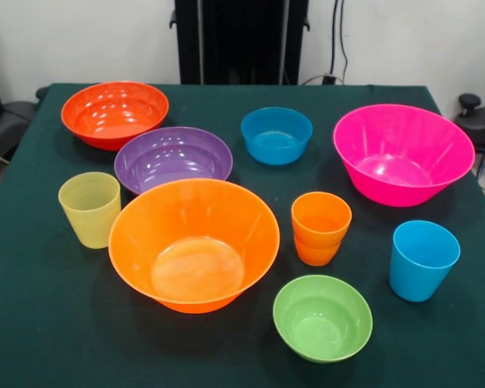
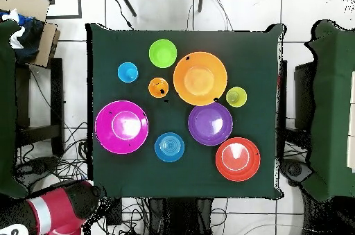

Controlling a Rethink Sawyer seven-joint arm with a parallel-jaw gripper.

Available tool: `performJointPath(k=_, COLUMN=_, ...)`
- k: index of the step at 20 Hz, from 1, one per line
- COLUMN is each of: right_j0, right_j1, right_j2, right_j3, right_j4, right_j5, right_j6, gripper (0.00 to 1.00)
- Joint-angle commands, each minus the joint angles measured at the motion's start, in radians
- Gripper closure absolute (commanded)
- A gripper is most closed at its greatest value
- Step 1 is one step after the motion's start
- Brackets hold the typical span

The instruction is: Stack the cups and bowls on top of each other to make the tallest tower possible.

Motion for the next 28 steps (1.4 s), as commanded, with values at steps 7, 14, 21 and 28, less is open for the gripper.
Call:
performJointPath(k=7, right_j0=0.044, right_j1=-0.074, right_j2=0.026, right_j3=0.196, right_j4=-0.054, right_j5=-0.028, right_j6=0.063, gripper=1.0)
performJointPath(k=14, right_j0=0.122, right_j1=-0.117, right_j2=0.029, right_j3=0.336, right_j4=-0.092, right_j5=-0.105, right_j6=0.095, gripper=1.0)
performJointPath(k=21, right_j0=0.181, right_j1=-0.209, right_j2=0.0, right_j3=0.552, right_j4=-0.12, right_j5=-0.188, right_j6=0.051, gripper=1.0)
performJointPath(k=28, right_j0=0.211, right_j1=-0.325, right_j2=-0.053, right_j3=0.799, right_j4=-0.115, right_j5=-0.264, right_j6=-0.121, gripper=1.0)
